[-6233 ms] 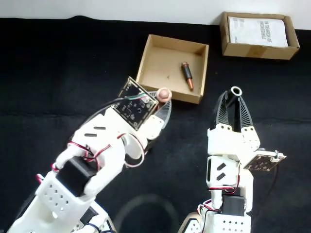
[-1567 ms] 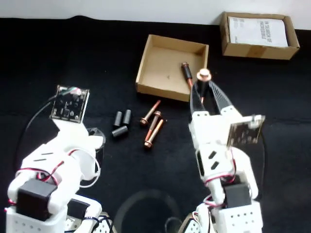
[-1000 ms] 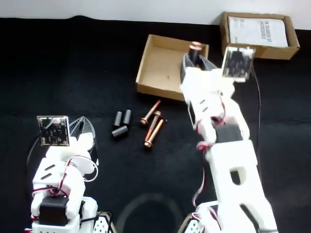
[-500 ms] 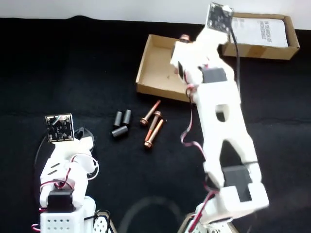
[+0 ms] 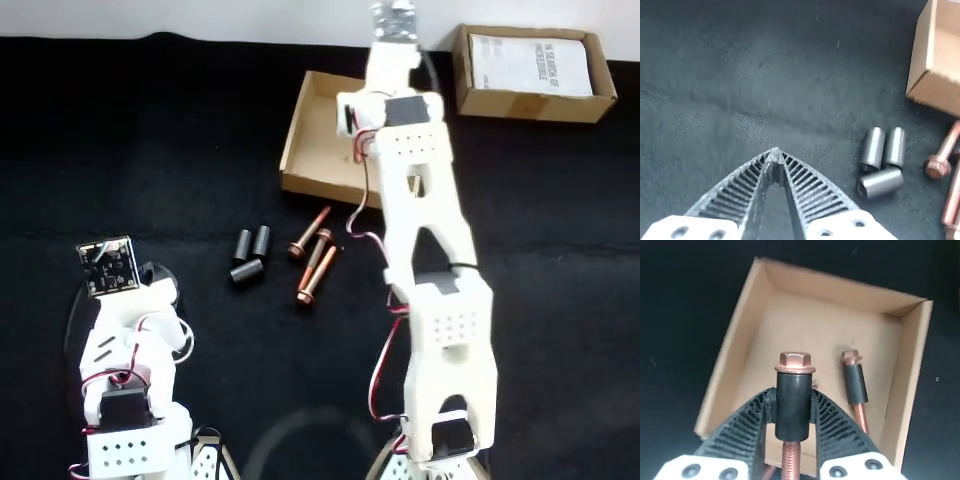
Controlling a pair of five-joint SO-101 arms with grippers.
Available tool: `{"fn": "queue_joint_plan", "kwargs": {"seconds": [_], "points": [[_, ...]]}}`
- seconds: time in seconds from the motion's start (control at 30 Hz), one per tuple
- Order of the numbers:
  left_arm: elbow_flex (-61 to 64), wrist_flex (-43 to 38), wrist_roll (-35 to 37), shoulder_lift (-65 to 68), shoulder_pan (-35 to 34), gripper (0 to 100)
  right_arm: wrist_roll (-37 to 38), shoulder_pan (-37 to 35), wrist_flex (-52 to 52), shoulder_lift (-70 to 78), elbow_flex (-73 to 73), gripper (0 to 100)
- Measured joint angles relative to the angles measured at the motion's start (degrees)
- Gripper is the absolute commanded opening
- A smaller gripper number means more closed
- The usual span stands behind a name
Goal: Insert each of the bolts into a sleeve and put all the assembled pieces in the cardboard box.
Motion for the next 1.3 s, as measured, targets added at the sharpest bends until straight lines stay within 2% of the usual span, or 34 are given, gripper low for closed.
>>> {"fn": "queue_joint_plan", "kwargs": {"seconds": [0.2, 0.63, 0.97, 1.13, 1.3], "points": [[0.0, 4.0, 0.0, 0.0, 0.0, 1, 8.2, 0.0, 2.1, 8.4, -7.9, 10.1], [0.0, 4.3, 0.0, 0.0, 0.0, 1, 9.7, -0.5, -5.0, 17.7, -10.8, 11.6], [0.0, 4.3, 0.0, 0.0, 0.0, 1, 9.7, -6.7, 15.3, 16.0, -21.5, 11.2], [0.0, 4.3, 0.0, 0.0, 0.0, 1, 2.2, -8.2, 25.4, 11.8, -30.7, 11.2], [0.0, 4.3, 0.0, 0.0, 0.0, 1, 0.7, -10.4, 30.9, 5.6, -31.0, 11.2]]}}
